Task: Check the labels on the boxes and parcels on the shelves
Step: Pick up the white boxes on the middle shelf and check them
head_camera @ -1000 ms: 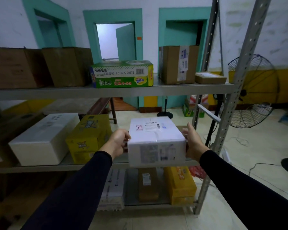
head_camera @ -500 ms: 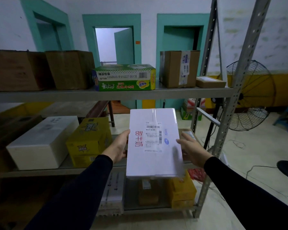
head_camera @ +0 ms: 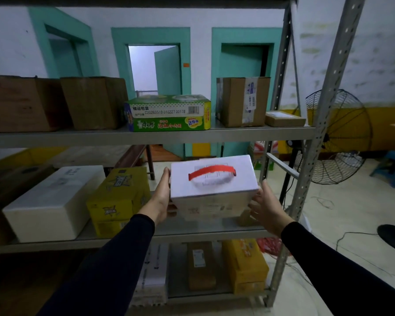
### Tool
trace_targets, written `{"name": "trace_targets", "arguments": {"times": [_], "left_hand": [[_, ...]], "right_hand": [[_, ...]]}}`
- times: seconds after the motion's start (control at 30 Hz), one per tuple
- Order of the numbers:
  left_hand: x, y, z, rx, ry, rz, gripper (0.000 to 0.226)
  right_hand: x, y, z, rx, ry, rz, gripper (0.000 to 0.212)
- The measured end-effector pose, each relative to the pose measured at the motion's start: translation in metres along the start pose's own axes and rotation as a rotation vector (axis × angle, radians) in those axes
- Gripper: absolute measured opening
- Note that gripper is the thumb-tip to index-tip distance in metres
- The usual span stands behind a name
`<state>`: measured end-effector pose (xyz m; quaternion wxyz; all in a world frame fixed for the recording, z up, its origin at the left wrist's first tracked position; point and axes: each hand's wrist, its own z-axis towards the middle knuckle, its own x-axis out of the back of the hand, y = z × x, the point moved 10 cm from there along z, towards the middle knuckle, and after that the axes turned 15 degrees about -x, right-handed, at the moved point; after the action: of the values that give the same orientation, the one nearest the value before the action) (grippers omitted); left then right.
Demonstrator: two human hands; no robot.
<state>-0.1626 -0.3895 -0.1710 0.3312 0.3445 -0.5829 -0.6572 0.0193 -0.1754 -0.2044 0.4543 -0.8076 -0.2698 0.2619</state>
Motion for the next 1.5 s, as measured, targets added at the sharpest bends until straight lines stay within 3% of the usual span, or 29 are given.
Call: {"name": "trace_targets", "arguments": {"times": [0.17, 0.47, 0.57, 0.6, 0.67, 0.77, 0.83, 1.07, 1.2, 1.33, 1.5], "left_hand": [[0.000, 0.001, 0.008, -0.071, -0.051, -0.072, 0.058], [0.004, -0.004, 0.007, -0.023, -0.056, -0.092, 0.051], [0.004, -0.003, 0.002, 0.004, -0.088, -0.154, 0.032], [0.003, -0.004, 0.000, 0.026, -0.094, -0.172, 0.031], [0.004, -0.007, -0.005, 0.061, -0.093, -0.168, 0.050], [0.002, -0.005, -0.007, 0.059, -0.090, -0.187, 0.046], [0.002, -0.009, -0.005, 0.071, -0.085, -0.203, 0.046], [0.009, -0.015, 0.000, 0.080, -0.052, -0.156, 0.038], [0.005, -0.016, 0.001, 0.058, -0.118, 0.111, 0.020], [0.007, -0.020, 0.003, 0.010, -0.116, 0.148, 0.042], [0.011, -0.017, 0.002, -0.051, -0.109, -0.027, 0.046]], "right_hand": [[-0.006, -0.002, -0.003, 0.008, -0.019, -0.055, 0.068], [-0.023, 0.001, -0.005, -0.006, -0.126, -0.032, 0.071], [-0.024, 0.001, -0.007, -0.040, -0.152, -0.031, 0.073], [-0.023, 0.002, -0.009, -0.051, -0.145, -0.030, 0.073], [-0.024, 0.004, -0.008, -0.057, -0.129, -0.061, 0.068], [-0.023, 0.005, -0.014, -0.040, -0.078, -0.076, 0.042], [-0.022, 0.004, -0.017, -0.034, -0.060, -0.101, 0.037], [-0.022, 0.011, -0.012, -0.055, -0.069, -0.115, 0.034], [-0.025, 0.003, -0.010, 0.003, -0.058, -0.119, 0.034], [-0.033, -0.007, -0.015, 0.046, -0.105, -0.054, 0.032], [-0.048, -0.008, -0.023, -0.055, -0.207, 0.056, 0.041]]}}
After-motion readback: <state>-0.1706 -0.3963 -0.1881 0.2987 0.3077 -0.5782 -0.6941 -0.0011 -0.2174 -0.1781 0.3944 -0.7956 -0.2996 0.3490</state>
